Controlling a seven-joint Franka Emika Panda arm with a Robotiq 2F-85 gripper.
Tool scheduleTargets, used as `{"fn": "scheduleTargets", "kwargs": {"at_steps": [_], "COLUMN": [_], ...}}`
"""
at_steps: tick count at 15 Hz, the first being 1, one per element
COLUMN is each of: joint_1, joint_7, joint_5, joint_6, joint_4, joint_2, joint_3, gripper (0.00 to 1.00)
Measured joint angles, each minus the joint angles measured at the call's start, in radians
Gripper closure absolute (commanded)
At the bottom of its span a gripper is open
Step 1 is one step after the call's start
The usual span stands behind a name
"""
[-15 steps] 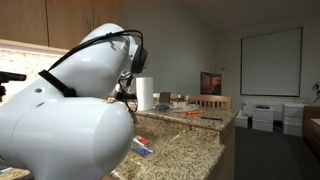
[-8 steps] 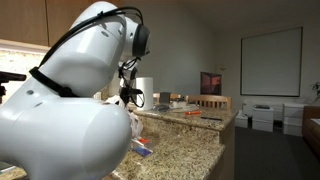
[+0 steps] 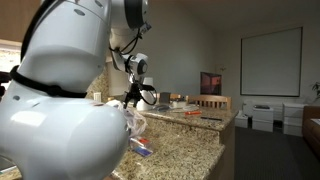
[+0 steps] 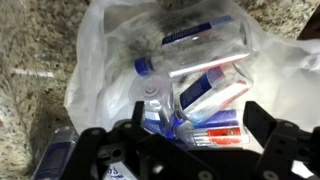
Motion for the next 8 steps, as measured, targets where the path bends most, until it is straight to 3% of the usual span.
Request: {"fn": "scheduleTargets", "kwargs": {"at_steps": [8], "joint_1": [-0.024], "joint_7": [-0.044], "joint_5": [0.071], "joint_6": [0.019], "joint_4": [-0.271], "joint_2": [-0.182], "joint_3": [-0.105], "gripper": [0.0]}}
